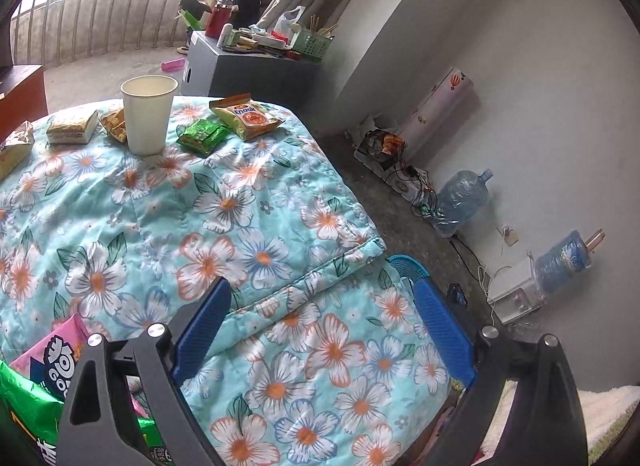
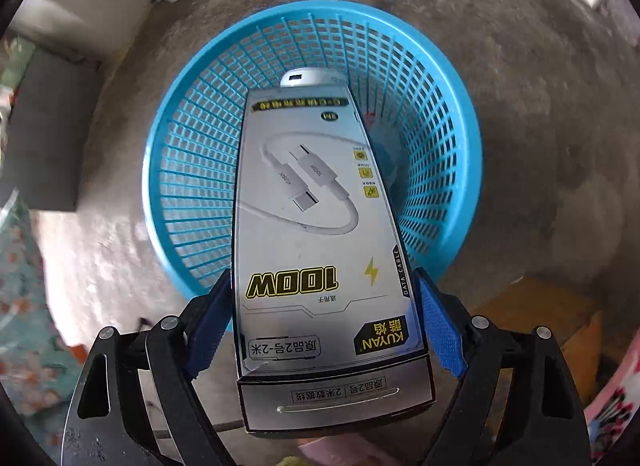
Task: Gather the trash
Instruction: 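Move both tools back over the bed toward the chip bags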
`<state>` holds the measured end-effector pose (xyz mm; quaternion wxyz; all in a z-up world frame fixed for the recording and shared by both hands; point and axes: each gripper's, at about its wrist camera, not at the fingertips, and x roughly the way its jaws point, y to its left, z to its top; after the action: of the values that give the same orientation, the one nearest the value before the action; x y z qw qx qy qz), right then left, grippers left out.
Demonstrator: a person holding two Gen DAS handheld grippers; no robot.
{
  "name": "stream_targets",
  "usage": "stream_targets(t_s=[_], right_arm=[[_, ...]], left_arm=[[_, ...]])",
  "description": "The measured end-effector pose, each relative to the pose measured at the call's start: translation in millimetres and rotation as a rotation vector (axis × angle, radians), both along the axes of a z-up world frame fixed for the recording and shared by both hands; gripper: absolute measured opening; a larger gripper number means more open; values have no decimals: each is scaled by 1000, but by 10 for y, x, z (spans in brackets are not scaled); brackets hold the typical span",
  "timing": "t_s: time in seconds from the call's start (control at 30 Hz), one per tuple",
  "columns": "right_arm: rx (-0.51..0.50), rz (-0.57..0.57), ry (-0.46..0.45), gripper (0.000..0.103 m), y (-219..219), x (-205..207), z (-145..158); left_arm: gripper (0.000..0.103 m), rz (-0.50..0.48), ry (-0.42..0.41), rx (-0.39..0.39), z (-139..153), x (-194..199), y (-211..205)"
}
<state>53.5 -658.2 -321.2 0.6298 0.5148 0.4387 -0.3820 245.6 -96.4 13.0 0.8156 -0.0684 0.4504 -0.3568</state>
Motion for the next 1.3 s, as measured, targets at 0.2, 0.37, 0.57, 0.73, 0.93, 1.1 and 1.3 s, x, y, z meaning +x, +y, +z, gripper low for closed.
stream_targets(t_s=[0.2,0.37,0.57,0.73,0.93,1.1,1.3], right_arm=[[162,-244,-253,82,-133,-620,3],[263,-506,-425,85,-172,-868,-111],[208,-686,-526,85,-24,-985,13],[173,-690,-488,85,12,-1045,61],[-20,-576,-457,85,151,-1086,340],[-91,-426,-478,85,416,-1118,691],[-272,-100,-564,85,980,-950,1573]], left_arm=[[91,-4,13,-7,-47,18,16],[91,14,11,-18,-39,12,81],[91,33,20,-21,-51,30,134],[91,37,19,-21,-45,33,148],[91,54,-10,-13,24,11,216],[91,88,-46,-37,167,-40,411],[91,159,-120,-73,395,-235,886]])
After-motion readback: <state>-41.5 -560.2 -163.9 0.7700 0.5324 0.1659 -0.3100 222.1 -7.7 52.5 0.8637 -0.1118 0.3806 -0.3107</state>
